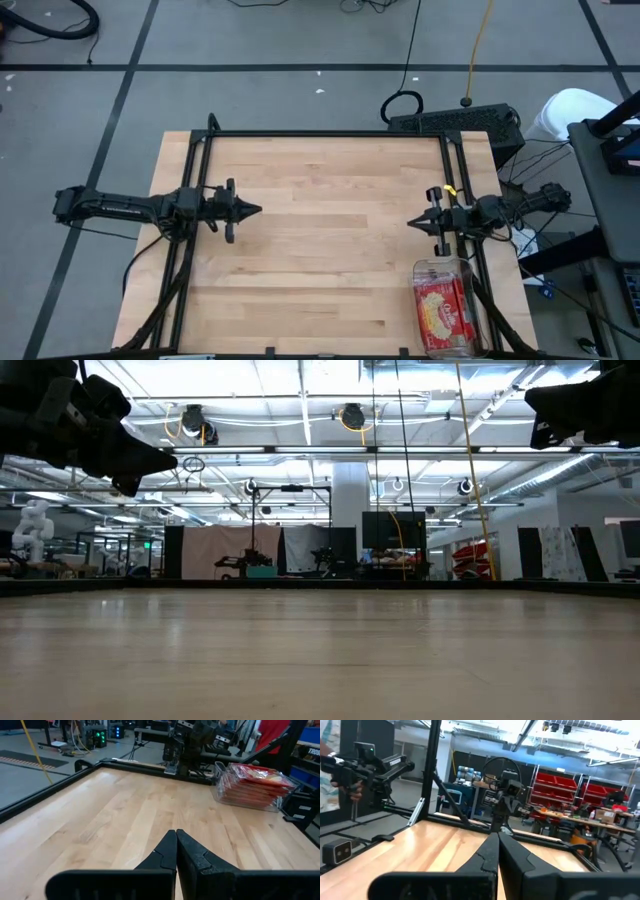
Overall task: Sort popcorn bags into baskets
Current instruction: Return to Home Position
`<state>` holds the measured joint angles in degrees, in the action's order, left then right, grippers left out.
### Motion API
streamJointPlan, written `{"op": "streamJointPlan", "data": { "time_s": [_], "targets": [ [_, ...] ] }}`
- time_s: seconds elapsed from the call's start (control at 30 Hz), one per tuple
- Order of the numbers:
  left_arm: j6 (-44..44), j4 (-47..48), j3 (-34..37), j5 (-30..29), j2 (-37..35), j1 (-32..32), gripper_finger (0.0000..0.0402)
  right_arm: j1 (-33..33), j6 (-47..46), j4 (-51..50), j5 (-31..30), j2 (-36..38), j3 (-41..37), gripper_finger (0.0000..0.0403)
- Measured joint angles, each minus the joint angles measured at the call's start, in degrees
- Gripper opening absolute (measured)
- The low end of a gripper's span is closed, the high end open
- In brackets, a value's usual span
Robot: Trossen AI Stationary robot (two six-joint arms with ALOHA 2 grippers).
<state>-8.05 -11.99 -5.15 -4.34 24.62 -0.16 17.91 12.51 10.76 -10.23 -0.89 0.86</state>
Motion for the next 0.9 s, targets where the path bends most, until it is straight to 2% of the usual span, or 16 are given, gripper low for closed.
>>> {"op": "streamJointPlan", "data": {
  "time_s": [0.23,0.37,0.5,0.63,0.9],
  "targets": [
    [0.0,-0.2,0.0,0.0,0.0,0.0,0.0003,-6.3,-1.0,-2.0,5.6,0.0,0.0,0.0],
    [-0.1,-0.2,0.0,0.0,0.0,0.0,0.0002,-9.1,-2.6,-2.9,5.6,0.0,0.0,0.0],
    [-0.1,-0.3,0.0,0.0,0.0,0.0,0.0003,-9.2,-2.1,-1.7,4.0,0.0,0.0,0.0],
    [0.3,-0.3,0.0,0.0,0.0,0.0,0.0002,-9.2,-1.0,-1.9,5.9,0.8,0.0,0.0],
    [2.1,-1.9,0.0,0.0,-0.9,0.0,0.0002,-9.2,0.5,-5.7,5.8,0.8,0.0,0.0]
  ]
}}
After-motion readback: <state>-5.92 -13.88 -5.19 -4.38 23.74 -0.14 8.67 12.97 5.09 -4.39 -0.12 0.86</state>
